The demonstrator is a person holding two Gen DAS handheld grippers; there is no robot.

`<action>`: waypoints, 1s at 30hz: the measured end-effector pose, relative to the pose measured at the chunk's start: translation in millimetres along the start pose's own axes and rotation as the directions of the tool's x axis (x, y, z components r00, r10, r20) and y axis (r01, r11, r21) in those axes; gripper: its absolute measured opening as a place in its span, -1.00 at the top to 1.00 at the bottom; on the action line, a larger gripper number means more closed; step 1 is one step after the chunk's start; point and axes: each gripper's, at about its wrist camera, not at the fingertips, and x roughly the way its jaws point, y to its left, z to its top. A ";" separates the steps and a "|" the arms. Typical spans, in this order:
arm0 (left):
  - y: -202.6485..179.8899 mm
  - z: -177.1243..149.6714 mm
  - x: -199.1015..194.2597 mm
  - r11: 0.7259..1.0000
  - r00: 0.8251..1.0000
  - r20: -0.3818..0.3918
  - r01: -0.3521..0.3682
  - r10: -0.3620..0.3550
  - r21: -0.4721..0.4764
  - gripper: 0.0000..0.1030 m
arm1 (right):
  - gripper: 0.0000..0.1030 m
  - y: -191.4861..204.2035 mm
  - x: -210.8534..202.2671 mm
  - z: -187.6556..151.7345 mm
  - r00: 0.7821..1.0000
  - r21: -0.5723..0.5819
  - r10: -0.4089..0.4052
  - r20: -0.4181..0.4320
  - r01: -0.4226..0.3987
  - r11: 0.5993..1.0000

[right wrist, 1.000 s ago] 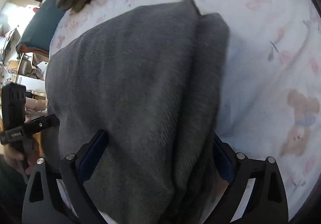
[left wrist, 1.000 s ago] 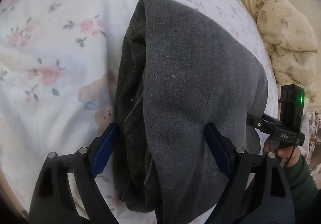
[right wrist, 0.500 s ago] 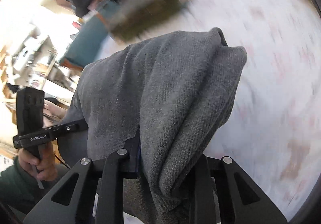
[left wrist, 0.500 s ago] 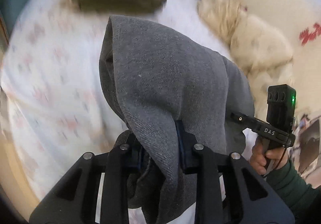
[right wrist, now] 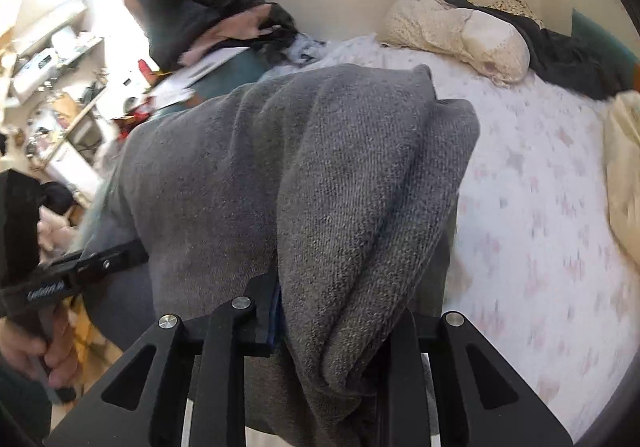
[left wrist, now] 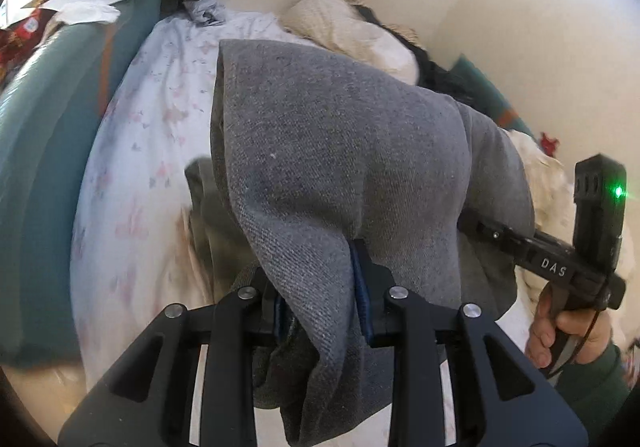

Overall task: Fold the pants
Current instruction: 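Lift the folded pants with both grippers and carry them toward the clothes stack, then lower the folded pants onto the clothes stack and open both grippers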

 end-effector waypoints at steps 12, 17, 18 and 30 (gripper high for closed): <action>32.1 15.0 36.8 0.929 0.926 0.195 -0.350 0.323 0.121 -0.83 | -0.74 -66.5 78.7 29.0 0.926 -0.019 -0.362 -0.105 0.362 0.932; 31.2 -4.4 -1.5 0.905 0.882 0.255 -0.422 0.396 0.054 -0.82 | -0.56 -48.4 29.0 27.0 0.941 -0.052 -0.340 -0.002 0.339 0.939; 30.4 -11.4 -11.0 0.917 0.890 0.260 -0.396 0.374 0.040 -0.82 | -0.58 -40.7 16.7 22.2 0.943 -0.069 -0.332 0.015 0.332 0.941; -44.8 -165.8 -130.7 0.958 0.906 0.350 -0.278 0.239 0.065 -0.82 | -0.85 37.9 -128.2 -116.9 0.973 -0.054 -0.134 0.188 0.147 0.988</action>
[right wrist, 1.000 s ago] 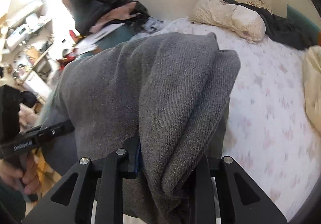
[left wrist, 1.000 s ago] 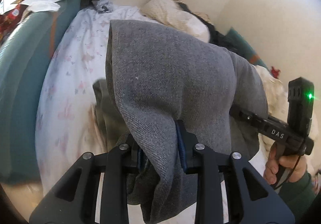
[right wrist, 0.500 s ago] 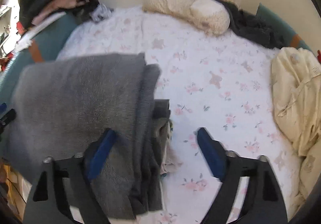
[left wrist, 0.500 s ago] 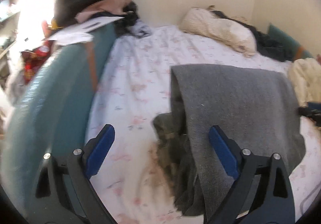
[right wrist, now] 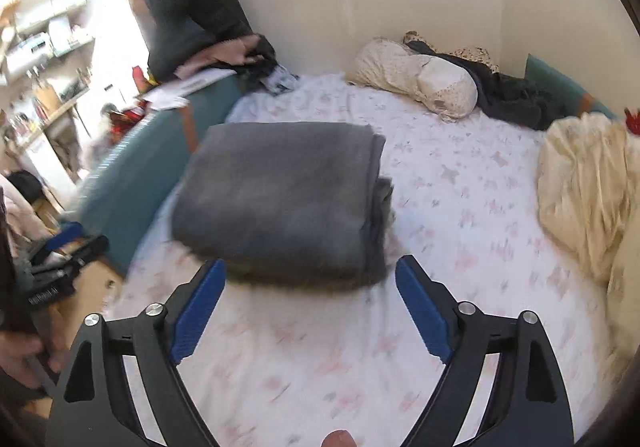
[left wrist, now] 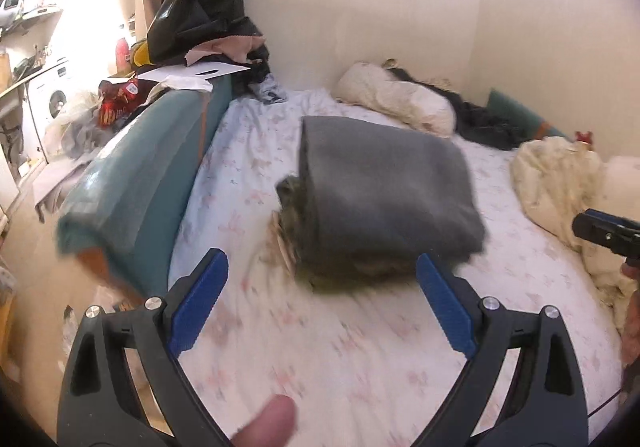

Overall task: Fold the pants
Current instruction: 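Lower the folded pants onto the clothes stack and open both grippers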

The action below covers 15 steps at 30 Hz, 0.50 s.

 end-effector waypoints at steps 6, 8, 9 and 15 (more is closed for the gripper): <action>-24.9 -54.9 -86.4 0.999 0.999 0.031 0.031 -0.030 -0.035 -0.96 | -0.98 37.4 -82.0 -73.9 0.997 0.009 0.020 0.071 -0.021 1.000; -30.2 -67.7 -107.5 0.998 0.998 0.039 0.041 -0.039 -0.047 -0.98 | -0.99 44.2 -102.2 -91.7 0.996 0.030 0.010 0.091 -0.013 0.999; -33.3 -73.8 -119.5 0.998 0.998 0.045 0.036 -0.034 -0.044 -0.98 | -0.99 48.3 -113.2 -101.7 0.995 0.034 -0.005 0.099 0.001 0.999; -42.7 -122.2 -159.7 0.998 0.998 0.026 -0.055 0.055 0.012 -0.98 | -1.00 60.8 -158.7 -166.7 0.992 0.069 -0.083 0.090 0.077 0.995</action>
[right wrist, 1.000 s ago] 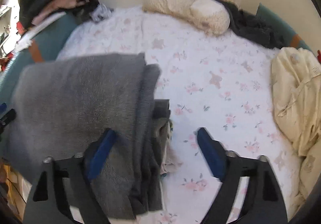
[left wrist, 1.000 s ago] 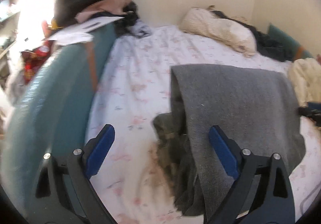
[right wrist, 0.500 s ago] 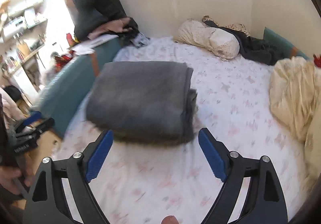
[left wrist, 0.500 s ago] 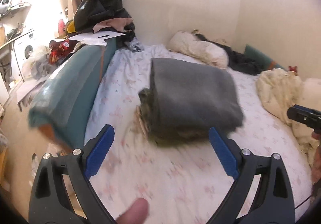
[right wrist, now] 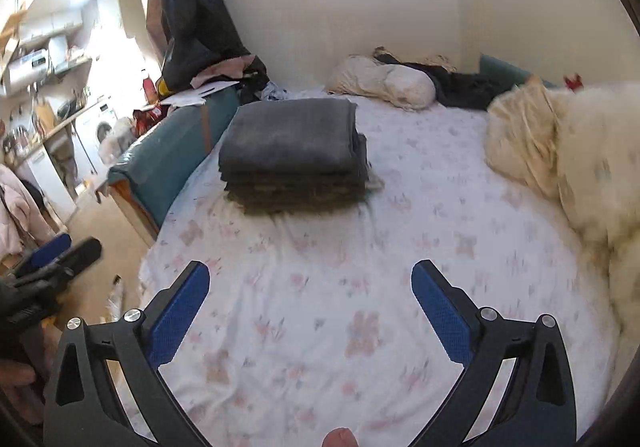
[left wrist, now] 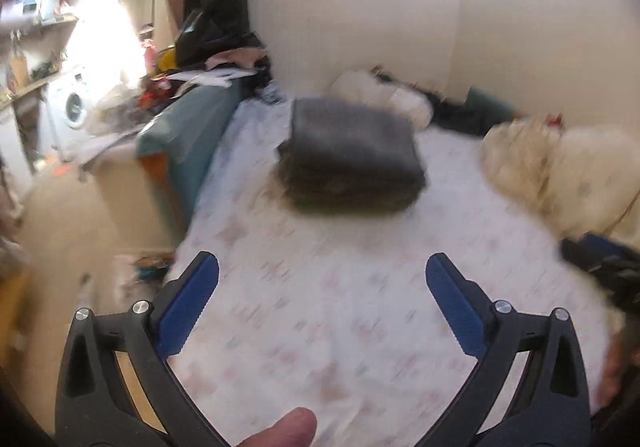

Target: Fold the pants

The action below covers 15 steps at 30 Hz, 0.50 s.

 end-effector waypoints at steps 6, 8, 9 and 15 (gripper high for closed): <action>-9.2 -39.2 -23.9 1.000 1.000 0.007 -0.005 0.004 0.017 -0.98 | -1.00 0.5 -35.0 -57.4 0.999 0.021 -0.016 0.039 0.015 1.000; -17.5 -52.8 -30.3 0.999 0.999 0.034 0.002 -0.004 0.051 -0.98 | -1.00 3.4 -42.3 -73.1 0.997 0.003 0.006 0.082 -0.006 1.000; -20.1 -57.5 -29.9 0.998 0.999 0.033 0.011 -0.013 0.059 -0.98 | -1.00 3.6 -42.5 -81.1 0.996 0.006 0.019 0.086 -0.020 1.000; -29.6 -78.6 -12.8 0.995 1.000 0.013 -0.003 0.001 0.100 -0.98 | -1.00 4.6 -31.0 -103.4 0.994 0.012 0.012 0.109 -0.013 1.000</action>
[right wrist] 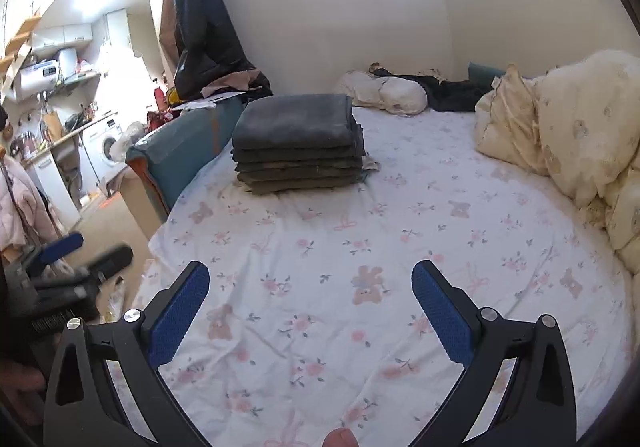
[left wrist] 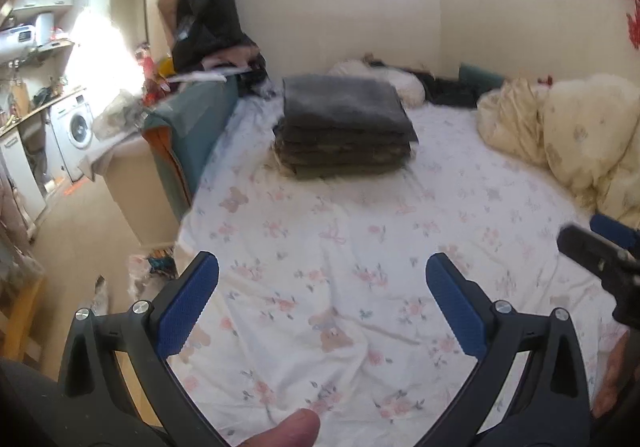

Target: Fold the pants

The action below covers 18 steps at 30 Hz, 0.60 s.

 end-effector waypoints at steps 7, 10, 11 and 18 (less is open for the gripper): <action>-3.7 0.7 8.5 1.000 1.000 0.003 0.018 -0.018 0.009 -0.98 | -1.00 -5.1 21.2 0.0 0.999 0.022 -0.044 -0.006 0.044 0.999; -1.8 -0.4 10.5 0.999 0.999 -0.010 0.033 -0.033 -0.003 -0.98 | -1.00 -2.9 17.8 -1.6 0.998 -0.015 -0.057 0.006 0.057 0.998; -1.2 -0.5 10.7 0.999 0.999 -0.010 0.035 -0.035 -0.007 -0.98 | -1.00 -2.2 18.0 -2.6 0.998 -0.026 -0.059 0.002 0.059 0.998; 5.6 0.4 8.9 0.998 0.999 -0.006 0.034 -0.034 -0.057 -0.98 | -1.00 -1.6 20.2 -3.9 0.998 -0.025 -0.054 -0.014 0.053 0.998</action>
